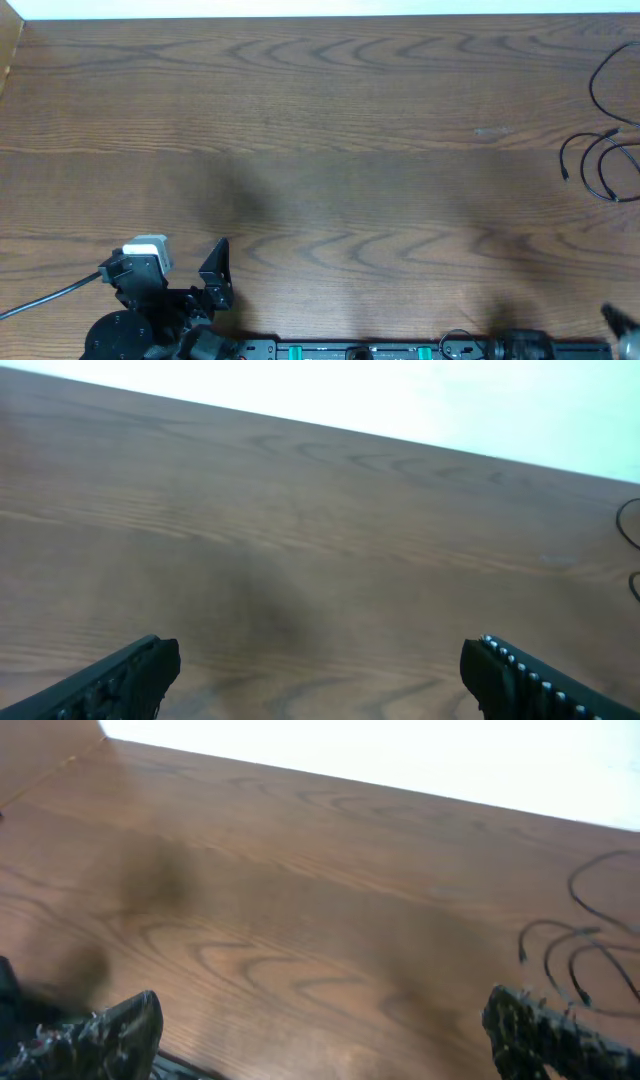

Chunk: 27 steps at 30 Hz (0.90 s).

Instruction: Untangle cables

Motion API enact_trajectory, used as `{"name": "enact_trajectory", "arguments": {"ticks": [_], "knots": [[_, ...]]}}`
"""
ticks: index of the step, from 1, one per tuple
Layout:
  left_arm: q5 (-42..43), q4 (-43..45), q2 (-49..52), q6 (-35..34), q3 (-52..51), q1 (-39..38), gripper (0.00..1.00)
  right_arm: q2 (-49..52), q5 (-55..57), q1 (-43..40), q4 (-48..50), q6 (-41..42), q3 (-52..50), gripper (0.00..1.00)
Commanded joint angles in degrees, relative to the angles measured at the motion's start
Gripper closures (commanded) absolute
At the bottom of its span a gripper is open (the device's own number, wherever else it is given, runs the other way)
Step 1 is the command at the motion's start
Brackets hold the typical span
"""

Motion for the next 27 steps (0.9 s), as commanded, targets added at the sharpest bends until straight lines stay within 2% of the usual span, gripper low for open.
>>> {"name": "enact_trajectory", "arguments": {"ticks": [1, 8, 14, 17, 18, 23, 27], "knots": [[-0.5, -0.3, -0.3, 0.0, 0.9, 0.3, 0.05, -6.2, 3.7, 0.4, -0.1, 3.1, -5.0, 0.01], [-1.4, -0.3, -0.3, 0.4, 0.9, 0.3, 0.04, -20.6, 9.9, 0.4, -0.1, 6.9, -16.1, 0.01], [-1.4, -0.3, -0.3, 0.4, 0.9, 0.3, 0.04, -27.1, 3.0, 0.3, 2.4, 8.5, -25.5, 0.01], [-1.4, -0.3, -0.3, 0.4, 0.9, 0.3, 0.04, -29.6, 3.0, -0.3, 10.0, 10.9, -30.9, 0.01], [-1.4, -0.4, -0.3, 0.4, 0.9, 0.3, 0.04, -31.3, 2.4, -0.8, 16.2, 13.1, -34.4, 0.01], [-1.4, -0.6, -0.3, 0.4, 0.9, 0.3, 0.04, -31.1, 2.4, -2.0, 31.9, 20.7, -43.5, 0.01], [-1.4, -0.6, -0.3, 0.4, 0.9, 0.3, 0.04, -31.1, 4.6, -2.9, 46.9, 22.2, -53.5, 0.01]]}}
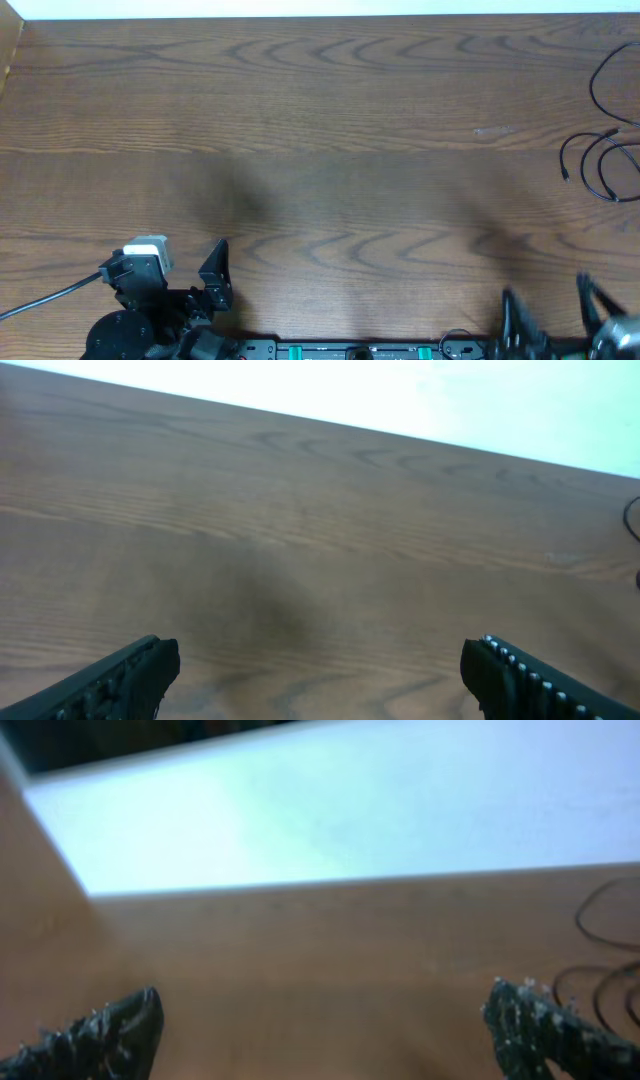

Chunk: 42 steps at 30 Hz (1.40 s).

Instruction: Untangle cables

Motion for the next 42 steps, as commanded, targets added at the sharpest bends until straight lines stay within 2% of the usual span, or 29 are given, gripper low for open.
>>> {"name": "enact_trajectory", "arguments": {"ticks": [1, 3, 7, 13, 15, 21, 24, 29, 33, 42], "knots": [[-1.0, 0.0, -0.3, 0.3, 0.9, 0.3, 0.04, -0.3, 2.2, -0.9, 8.9, 4.3, -8.5, 0.01], [-1.1, 0.0, -0.3, 0.4, 0.9, 0.3, 0.04, -0.3, 2.3, -0.9, 23.0, 4.3, -17.7, 0.01], [-1.0, 0.0, -0.3, 0.3, 0.9, 0.3, 0.04, -0.3, 3.9, -0.8, 39.3, 4.0, -29.5, 0.01], [-1.1, 0.0, -0.3, 0.4, 0.9, 0.3, 0.04, -0.3, 5.3, -0.8, 57.1, -1.9, -43.6, 0.01], [-1.1, 0.0, -0.3, 1.0, 0.9, 0.3, 0.04, -0.3, 5.4, -0.8, 59.5, -3.0, -45.9, 0.01], [-1.1, 0.1, -0.3, 1.4, 0.9, 0.3, 0.04, -0.3, 11.6, -0.8, 58.2, -3.1, -49.7, 0.01], [-1.1, 0.0, -0.3, 1.5, 0.9, 0.3, 0.04, -0.3, 15.5, -0.8, 52.3, -3.1, -49.8, 0.01], [-1.1, 0.0, -0.3, 1.9, 0.9, 0.3, 0.04, -0.3, 15.6, -0.8, 45.8, -2.3, -49.8, 0.01], [-1.1, 0.0, -0.3, 2.2, 0.9, 0.3, 0.04, -0.3, 15.6, -0.8, 44.3, 0.3, -49.8, 0.01], [-1.0, 0.0, -0.3, 2.8, 0.9, 0.3, 0.04, 0.1, 15.4, -0.8, 44.3, 0.4, -49.8, 0.01]]}}
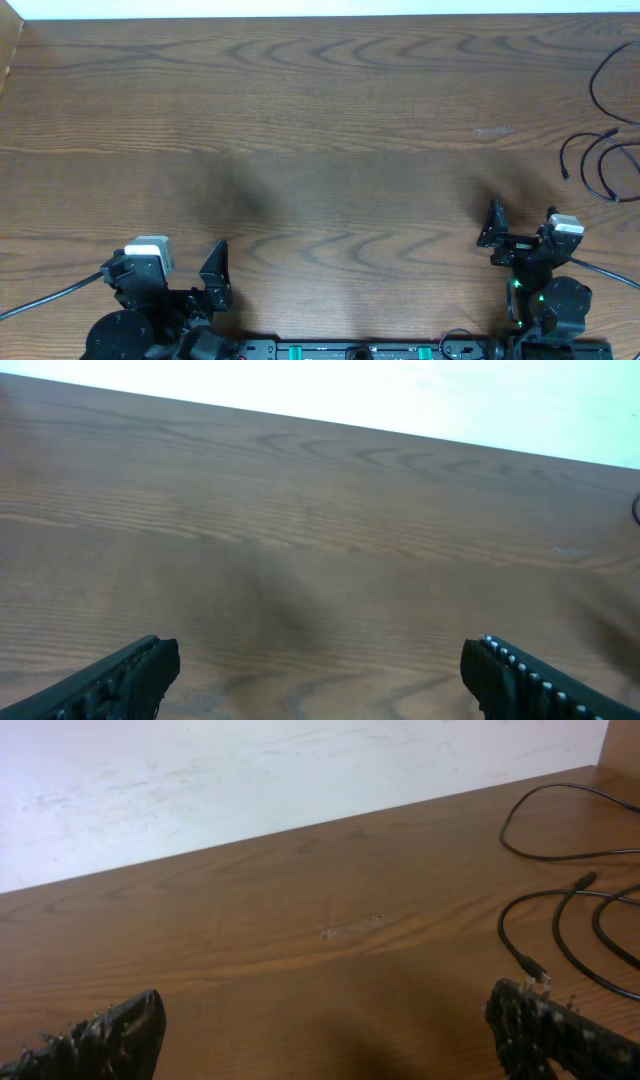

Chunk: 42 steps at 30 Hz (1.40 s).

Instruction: Untangle cables

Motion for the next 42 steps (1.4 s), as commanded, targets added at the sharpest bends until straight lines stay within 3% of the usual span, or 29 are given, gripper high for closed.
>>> {"name": "enact_trajectory", "arguments": {"ticks": [1, 15, 25, 36, 38, 42], "knots": [[-0.8, -0.1, -0.3, 1.0, 0.9, 0.3, 0.04, 0.1, 0.7, -0.2, 0.0, 0.8, -0.3, 0.01], [-0.8, 0.5, -0.3, 1.2, 0.9, 0.3, 0.04, -0.2, 0.7, 0.2, 0.1, 0.8, -0.3, 0.01], [-3.4, 2.3, -0.3, 1.2, 0.9, 0.3, 0.04, -0.6, 0.7, 5.1, 0.1, 0.8, -0.3, 0.01], [-3.3, 8.7, -0.5, -1.4, -2.8, 0.3, 0.04, -0.6, 0.7, 6.1, 0.1, 0.8, -0.3, 0.01], [-1.7, 12.8, -0.8, -5.8, -6.6, 0.2, 0.04, -0.6, 0.7, 6.1, 0.1, 0.8, -0.3, 0.01], [3.0, 19.7, -1.4, -6.3, -12.5, 0.2, 0.04, -0.6, 0.7, 6.1, 0.1, 0.8, -0.3, 0.01]]}}
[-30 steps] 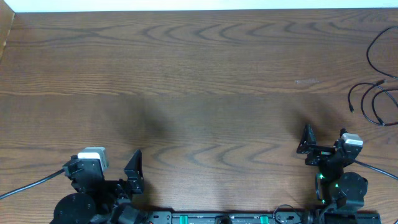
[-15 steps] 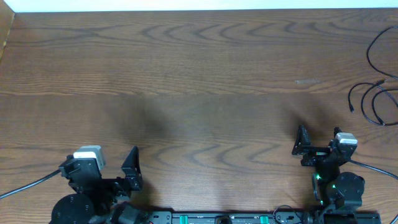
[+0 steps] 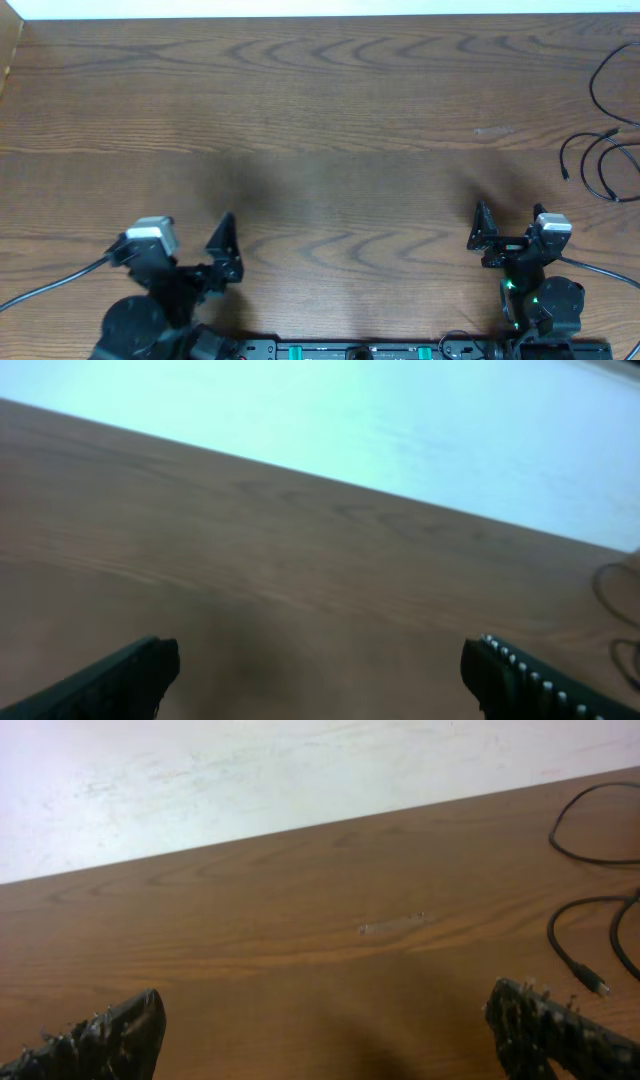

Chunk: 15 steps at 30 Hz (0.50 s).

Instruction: Untangle cables

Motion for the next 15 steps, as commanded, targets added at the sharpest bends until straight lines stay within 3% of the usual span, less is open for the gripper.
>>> {"name": "enact_trajectory", "arguments": {"ticks": [1, 8, 15], "knots": [[4.7, 5.3, -1.2, -2.7, -6.2, 0.2, 0.04, -0.4, 0.1, 0.4, 0.0, 0.4, -0.3, 0.01], [10.8, 17.2, -1.3, -8.1, -17.7, 0.2, 0.04, -0.4, 0.1, 0.4, 0.0, 0.4, -0.3, 0.01], [8.5, 17.7, -1.1, -8.1, -22.5, 0.2, 0.04, -0.4, 0.1, 0.4, 0.0, 0.4, -0.3, 0.01]]}}
